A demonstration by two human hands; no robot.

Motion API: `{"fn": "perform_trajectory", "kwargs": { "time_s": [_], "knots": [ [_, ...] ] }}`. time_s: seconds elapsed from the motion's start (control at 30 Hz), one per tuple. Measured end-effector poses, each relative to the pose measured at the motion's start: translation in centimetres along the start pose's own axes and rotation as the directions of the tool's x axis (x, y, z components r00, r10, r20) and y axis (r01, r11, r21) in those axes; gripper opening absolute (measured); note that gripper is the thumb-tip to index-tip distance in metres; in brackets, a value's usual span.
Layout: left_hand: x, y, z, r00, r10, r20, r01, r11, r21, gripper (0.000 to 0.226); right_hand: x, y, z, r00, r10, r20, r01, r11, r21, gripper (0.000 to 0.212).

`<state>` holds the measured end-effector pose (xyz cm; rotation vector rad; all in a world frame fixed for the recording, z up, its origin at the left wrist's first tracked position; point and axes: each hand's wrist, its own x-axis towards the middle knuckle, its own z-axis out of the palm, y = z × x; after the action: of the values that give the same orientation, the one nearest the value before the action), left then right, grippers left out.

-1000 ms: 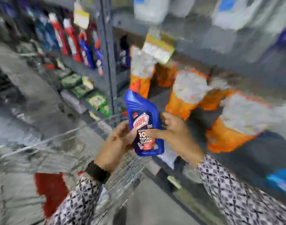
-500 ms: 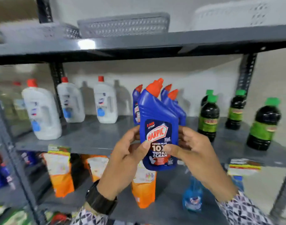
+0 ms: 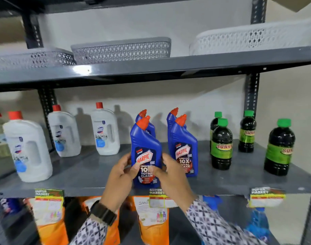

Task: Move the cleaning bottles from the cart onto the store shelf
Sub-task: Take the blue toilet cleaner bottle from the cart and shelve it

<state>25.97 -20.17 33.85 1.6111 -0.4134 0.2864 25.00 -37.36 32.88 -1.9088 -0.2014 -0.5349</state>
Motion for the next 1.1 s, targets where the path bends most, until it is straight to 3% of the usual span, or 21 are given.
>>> {"fn": "perform_trajectory", "kwargs": {
  "time_s": [0.23, 0.37, 0.53, 0.63, 0.73, 0.87, 0.97, 1.1],
  "knots": [
    [7.7, -3.2, -1.7, 0.996, -0.085, 0.008, 0.083, 0.987, 0.138, 0.029, 8.0, 1.7, 4.3, 0.996, 0.084, -0.009, -0.084, 0.993, -0.085, 0.042],
    [8.9, -4.0, -2.2, 0.995, -0.086, 0.050, 0.078, 0.987, 0.143, 0.030, 9.1, 3.2, 4.8, 0.994, 0.106, 0.009, -0.106, 0.994, -0.018, 0.042],
    [8.1, -3.8, -2.3, 0.995, -0.086, 0.046, 0.075, 0.978, 0.193, 0.043, 8.2, 3.1, 4.5, 0.995, 0.095, 0.012, -0.095, 0.995, 0.001, 0.057],
    [5.5, -3.8, -3.5, 0.993, -0.079, -0.087, 0.095, 0.973, 0.208, 0.054, 5.5, 2.3, 4.6, 0.988, 0.034, -0.148, -0.040, 0.999, -0.035, 0.065],
    [0.5, -4.5, -6.1, 0.968, 0.066, -0.240, -0.022, 0.983, 0.180, 0.045, 2.0, 1.5, 5.9, 0.967, -0.178, -0.181, 0.172, 0.984, -0.048, 0.050],
    [-7.6, -6.9, -10.6, 0.899, 0.134, -0.418, -0.056, 0.979, 0.194, 0.033, -2.7, 1.2, 10.7, 0.932, -0.358, 0.047, 0.358, 0.934, 0.001, 0.040],
    [-14.2, -10.8, -14.2, 0.836, 0.041, -0.547, 0.090, 0.973, 0.211, 0.028, -6.7, 3.0, 17.3, 0.859, -0.399, 0.319, 0.407, 0.912, 0.045, 0.040],
    [-22.5, -18.4, -20.2, 0.691, -0.110, -0.715, 0.305, 0.941, 0.149, 0.020, -12.5, 6.8, 27.8, 0.711, -0.358, 0.605, 0.368, 0.923, 0.113, 0.043]
  ]
}}
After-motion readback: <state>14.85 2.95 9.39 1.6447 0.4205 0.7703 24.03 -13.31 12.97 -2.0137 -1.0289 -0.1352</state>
